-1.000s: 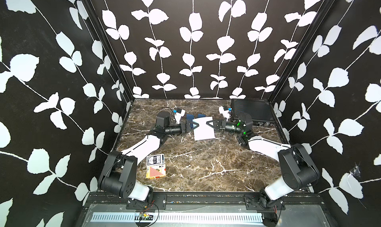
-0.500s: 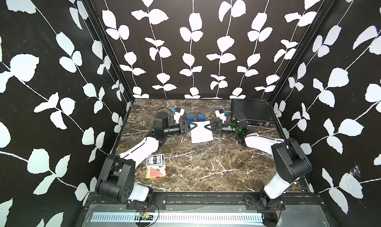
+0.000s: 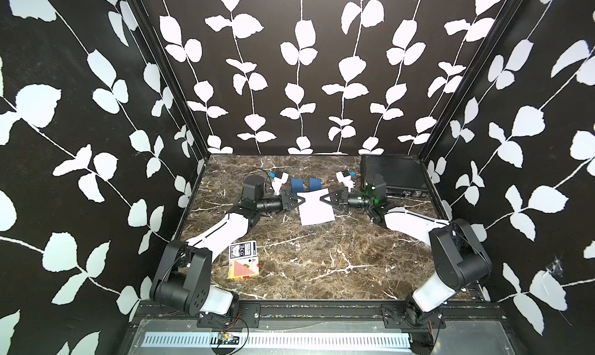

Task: Fold the square paper along the opposite sides
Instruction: Pick up the paper from the center of the board, then fold the paper.

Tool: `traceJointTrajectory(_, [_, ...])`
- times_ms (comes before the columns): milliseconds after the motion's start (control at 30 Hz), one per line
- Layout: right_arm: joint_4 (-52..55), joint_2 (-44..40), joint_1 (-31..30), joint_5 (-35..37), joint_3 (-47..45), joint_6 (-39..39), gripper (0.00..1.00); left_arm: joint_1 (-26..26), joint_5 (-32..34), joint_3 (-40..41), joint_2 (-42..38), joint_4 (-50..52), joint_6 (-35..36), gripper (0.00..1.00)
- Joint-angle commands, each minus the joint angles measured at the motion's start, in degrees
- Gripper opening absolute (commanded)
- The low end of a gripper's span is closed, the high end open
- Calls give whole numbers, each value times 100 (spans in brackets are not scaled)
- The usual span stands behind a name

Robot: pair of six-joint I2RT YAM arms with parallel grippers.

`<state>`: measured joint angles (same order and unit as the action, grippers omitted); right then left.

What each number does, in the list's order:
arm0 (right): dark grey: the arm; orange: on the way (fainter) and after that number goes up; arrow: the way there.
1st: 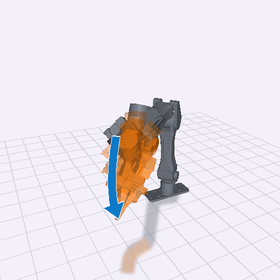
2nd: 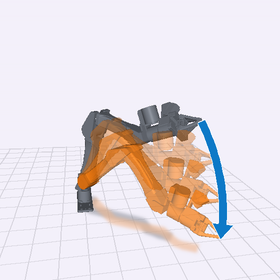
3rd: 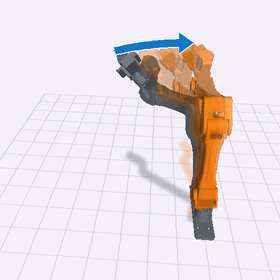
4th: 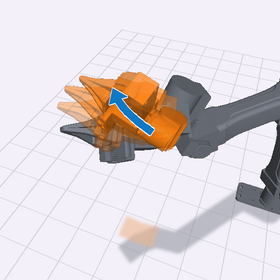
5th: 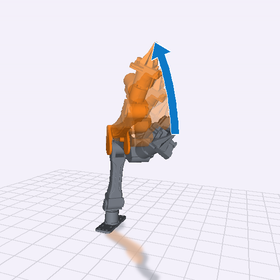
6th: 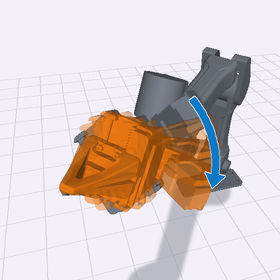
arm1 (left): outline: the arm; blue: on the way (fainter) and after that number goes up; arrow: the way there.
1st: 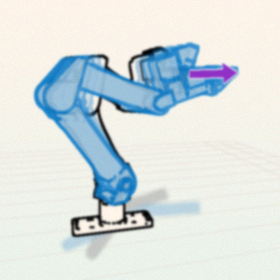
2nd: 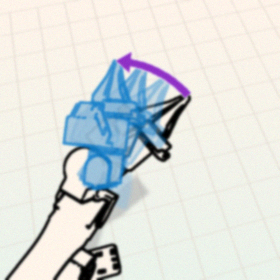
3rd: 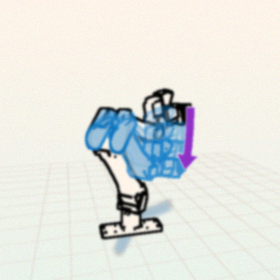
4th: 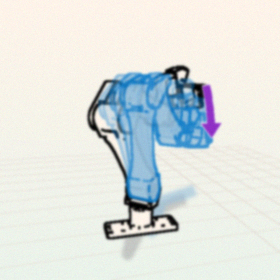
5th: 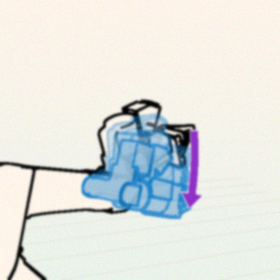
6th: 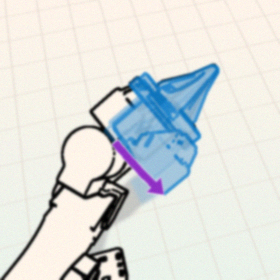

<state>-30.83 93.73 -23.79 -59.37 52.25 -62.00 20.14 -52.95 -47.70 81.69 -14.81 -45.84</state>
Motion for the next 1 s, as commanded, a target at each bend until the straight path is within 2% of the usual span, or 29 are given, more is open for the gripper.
traceJointTrajectory(0, [416,-154,87,-6,282,558,18,7,30,-215,-133,278,195,0])
traceJointTrajectory(33, [739,-132,106,70,311,781,22,6,38,-250,-167,365,238,0])
traceJointTrajectory(133, [1129,21,147,386,303,1271,25,7,-33,-323,-266,514,319,0])
traceJointTrajectory(467, [368,1186,89,601,395,1321,38,7,-473,-465,-203,160,46,0])
traceJointTrajectory(567, [-307,1402,-47,486,331,1023,39,5,-570,-467,-122,-212,-182,0])
traceJointTrajectory(800, [-2478,1469,-196,229,-103,-289,40,11,-552,-377,48,-587,-366,0])
traceJointTrajectory(967, [-2842,1218,-204,227,-368,-653,40,-45,-564,-366,-1,-233,-74,0])
